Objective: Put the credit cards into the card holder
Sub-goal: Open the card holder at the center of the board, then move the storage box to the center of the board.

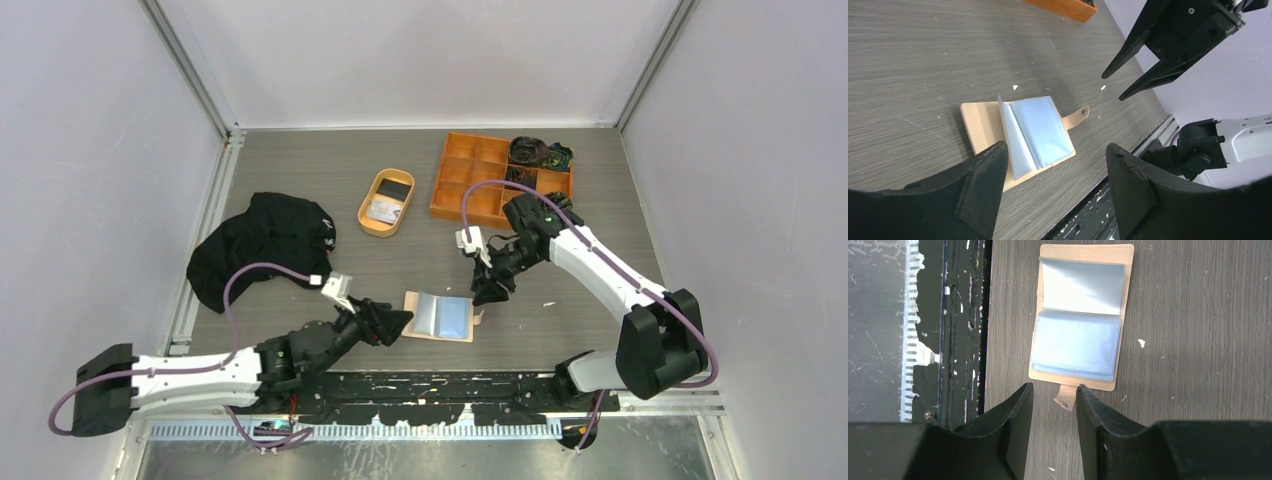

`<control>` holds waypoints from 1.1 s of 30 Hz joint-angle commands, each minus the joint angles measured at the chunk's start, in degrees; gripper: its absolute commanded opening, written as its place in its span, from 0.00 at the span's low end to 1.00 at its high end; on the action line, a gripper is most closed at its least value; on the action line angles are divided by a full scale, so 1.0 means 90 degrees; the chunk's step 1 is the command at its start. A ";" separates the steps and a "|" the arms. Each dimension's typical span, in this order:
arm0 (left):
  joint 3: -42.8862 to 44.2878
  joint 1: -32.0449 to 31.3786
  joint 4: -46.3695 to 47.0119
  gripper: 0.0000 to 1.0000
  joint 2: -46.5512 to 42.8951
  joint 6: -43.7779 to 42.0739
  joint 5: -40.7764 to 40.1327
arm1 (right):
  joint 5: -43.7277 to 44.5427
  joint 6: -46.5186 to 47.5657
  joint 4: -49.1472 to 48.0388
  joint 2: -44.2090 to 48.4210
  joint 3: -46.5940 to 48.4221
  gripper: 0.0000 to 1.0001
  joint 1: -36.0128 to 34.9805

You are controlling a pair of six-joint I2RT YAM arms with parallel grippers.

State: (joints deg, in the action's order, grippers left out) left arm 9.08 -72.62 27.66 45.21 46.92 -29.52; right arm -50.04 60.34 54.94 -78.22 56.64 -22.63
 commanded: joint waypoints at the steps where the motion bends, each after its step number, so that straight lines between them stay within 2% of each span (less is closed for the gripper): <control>1: -0.0310 0.0031 -0.0850 0.76 -0.1241 -0.0265 -0.0183 | -0.0371 0.0175 0.0053 0.0165 -0.0003 0.43 0.0047; 6: -0.0485 0.0029 -0.1546 0.90 -0.2649 -0.0608 -0.0293 | -0.0397 0.0200 0.0041 0.0114 -0.0006 0.43 0.0051; 10: -0.0659 0.0029 -0.1652 0.93 -0.3455 -0.1041 -0.0411 | -0.0359 0.0191 0.0042 0.0169 0.0010 0.43 0.0042; 14: -0.0615 0.0046 -0.1675 0.94 -0.3708 -0.1401 -0.0601 | -0.0282 0.0129 0.0040 0.0199 0.0069 0.43 0.0045; 19: -0.0491 0.0197 -0.1448 0.94 -0.3404 -0.1700 -0.0734 | -0.0145 -0.0038 0.0033 0.0279 0.0199 0.43 0.0034; 24: -0.0075 0.0678 -0.1206 0.95 -0.2483 -0.1828 -0.0292 | 0.0203 -0.0459 -0.0143 0.0520 0.0338 0.44 0.0034; 29: 0.0457 0.1493 -0.1339 0.95 -0.1608 -0.1909 0.0495 | 0.0691 -0.1263 -0.0624 0.0682 0.0537 0.47 0.0037; 33: 0.0861 0.2500 -0.1655 0.95 -0.1326 -0.1788 0.1598 | 0.1003 -0.1895 -0.0794 0.0605 0.0985 0.53 0.0034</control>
State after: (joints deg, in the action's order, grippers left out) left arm 12.10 -56.77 12.73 32.05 31.07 -24.84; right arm -44.38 50.74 52.16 -73.58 60.14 -22.37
